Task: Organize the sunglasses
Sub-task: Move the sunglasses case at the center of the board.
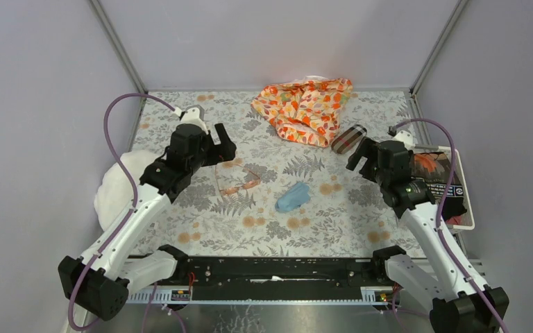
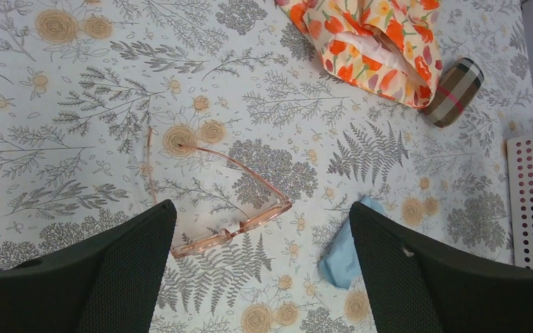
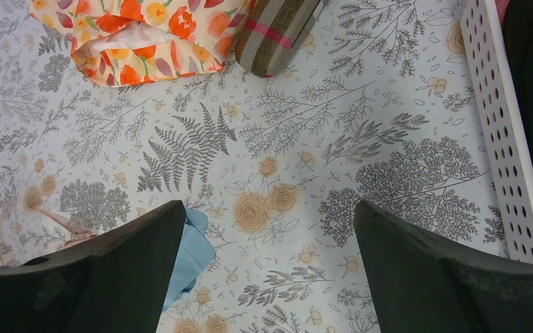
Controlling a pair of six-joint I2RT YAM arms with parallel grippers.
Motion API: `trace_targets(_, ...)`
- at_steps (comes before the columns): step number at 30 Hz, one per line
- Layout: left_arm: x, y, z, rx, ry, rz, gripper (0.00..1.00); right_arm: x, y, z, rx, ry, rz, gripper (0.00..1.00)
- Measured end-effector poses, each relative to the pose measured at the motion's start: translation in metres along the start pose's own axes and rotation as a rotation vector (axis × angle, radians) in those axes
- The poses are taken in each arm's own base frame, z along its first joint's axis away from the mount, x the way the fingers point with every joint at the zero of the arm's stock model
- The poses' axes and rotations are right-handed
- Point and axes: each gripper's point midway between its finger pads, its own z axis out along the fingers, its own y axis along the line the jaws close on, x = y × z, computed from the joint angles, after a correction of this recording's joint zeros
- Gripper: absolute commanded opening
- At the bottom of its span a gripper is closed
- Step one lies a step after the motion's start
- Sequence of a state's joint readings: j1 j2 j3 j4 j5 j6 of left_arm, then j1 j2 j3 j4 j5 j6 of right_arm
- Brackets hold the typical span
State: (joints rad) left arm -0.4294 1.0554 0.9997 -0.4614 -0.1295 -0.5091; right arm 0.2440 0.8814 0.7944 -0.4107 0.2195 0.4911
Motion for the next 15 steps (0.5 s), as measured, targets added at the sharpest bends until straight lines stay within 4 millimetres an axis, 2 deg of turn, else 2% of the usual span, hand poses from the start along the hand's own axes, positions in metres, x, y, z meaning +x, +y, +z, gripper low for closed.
trace_targets(9,-0.001,0.005,0.002,-0.026,-0.009,0.002,0.99,0.007,-0.002,0.011,0.022,0.034,-0.008,1.00)
trace_targets(15,0.008,0.004,0.009,-0.012,0.027,0.034,0.99,0.009,-0.002,0.014,0.027,0.043,-0.007,1.00)
